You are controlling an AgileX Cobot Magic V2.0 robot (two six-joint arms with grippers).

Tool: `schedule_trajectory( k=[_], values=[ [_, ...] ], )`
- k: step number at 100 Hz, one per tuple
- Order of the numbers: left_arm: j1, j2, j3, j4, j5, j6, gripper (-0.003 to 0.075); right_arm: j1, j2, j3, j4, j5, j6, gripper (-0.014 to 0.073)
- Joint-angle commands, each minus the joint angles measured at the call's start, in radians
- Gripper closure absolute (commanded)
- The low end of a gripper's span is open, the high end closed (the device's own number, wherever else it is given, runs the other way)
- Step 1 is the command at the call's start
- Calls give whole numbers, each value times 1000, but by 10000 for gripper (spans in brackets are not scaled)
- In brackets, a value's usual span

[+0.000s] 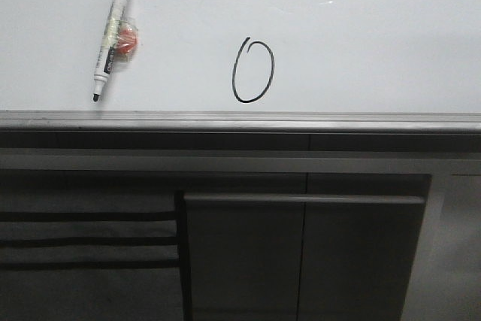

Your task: Write number 0 on whiteboard

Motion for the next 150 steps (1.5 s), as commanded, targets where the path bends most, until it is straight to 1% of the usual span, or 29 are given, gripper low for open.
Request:
schedule_trajectory(
  k=[1, 13, 18, 30, 84, 91, 98, 107, 118, 127, 137, 150],
  values=[
    [-8, -61, 56, 0, -161, -3, 741, -6, 5, -25, 5, -73, -2, 666],
    [-11, -142, 146, 0, -222, -3, 741, -6, 5, -25, 5, -73, -2, 666],
    [-20, -137, 138, 0, -173, -3, 741, -6, 5, -25, 5, -71, -2, 666],
    [-48, -139, 142, 0, -140, -3, 741, -6, 5, -25, 5, -75, -2, 666],
    [-48, -137, 142, 0, -142, -3, 741, -6, 5, -25, 5, -77, -2, 666],
    [-48, -137, 142, 0, -142, -3, 740, -4, -32, -3, 5, -94, -2, 666],
    [-48, -137, 142, 0, -142, -3, 741, -7, -103, 44, 3, -128, -7, 666],
    [-48, -137, 142, 0, -142, -3, 741, -24, -227, 130, -14, -223, -8, 666],
    [-48, -137, 142, 0, -142, -3, 741, -57, -368, 243, 28, -356, -5, 666],
    [-48, -137, 142, 0, -142, -3, 741, -75, -445, 332, 52, -448, -5, 666],
    [-48, -137, 142, 0, -142, -3, 740, -80, -494, 399, 52, -485, -5, 666],
    [-48, -137, 142, 0, -142, -3, 741, -80, -494, 465, 52, -539, -5, 666]
  ],
)
